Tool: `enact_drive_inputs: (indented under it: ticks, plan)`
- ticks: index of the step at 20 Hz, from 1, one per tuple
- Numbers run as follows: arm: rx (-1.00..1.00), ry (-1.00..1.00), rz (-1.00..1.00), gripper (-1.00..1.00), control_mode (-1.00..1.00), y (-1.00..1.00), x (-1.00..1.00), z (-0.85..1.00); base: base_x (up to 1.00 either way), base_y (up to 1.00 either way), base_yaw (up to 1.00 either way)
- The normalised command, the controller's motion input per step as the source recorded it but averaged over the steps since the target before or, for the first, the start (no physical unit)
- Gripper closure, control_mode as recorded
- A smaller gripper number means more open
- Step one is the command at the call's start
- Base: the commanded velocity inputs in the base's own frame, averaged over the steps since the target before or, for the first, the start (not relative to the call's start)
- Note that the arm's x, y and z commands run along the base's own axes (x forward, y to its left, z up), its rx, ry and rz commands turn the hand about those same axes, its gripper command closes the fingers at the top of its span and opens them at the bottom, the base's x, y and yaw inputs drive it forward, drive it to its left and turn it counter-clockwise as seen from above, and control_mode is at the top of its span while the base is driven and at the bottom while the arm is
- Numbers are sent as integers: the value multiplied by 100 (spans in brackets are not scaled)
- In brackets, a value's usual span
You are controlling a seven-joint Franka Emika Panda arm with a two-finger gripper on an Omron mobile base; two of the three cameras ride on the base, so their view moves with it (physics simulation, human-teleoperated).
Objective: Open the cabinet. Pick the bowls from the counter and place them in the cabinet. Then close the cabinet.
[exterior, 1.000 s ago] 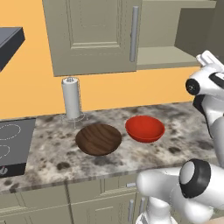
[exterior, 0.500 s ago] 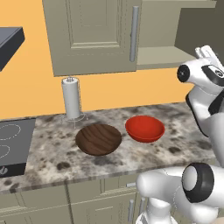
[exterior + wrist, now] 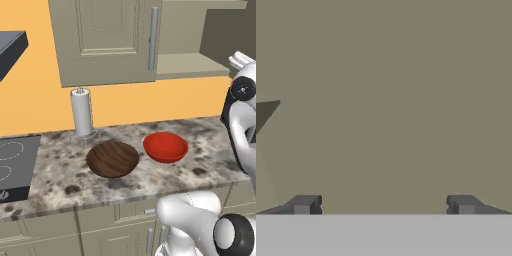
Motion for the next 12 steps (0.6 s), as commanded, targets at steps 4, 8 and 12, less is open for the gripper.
enact_drive_inputs:
  ticks: [4,8,12]
  plan:
    - [-21,23,45,-100,-100,71,-89,12,0,0,0]
    - [-6,0,24,-100,-100,83,-69,4,0,0,0]
    - [-3,0,18,-100,-100,91,-43,1,0,0,0]
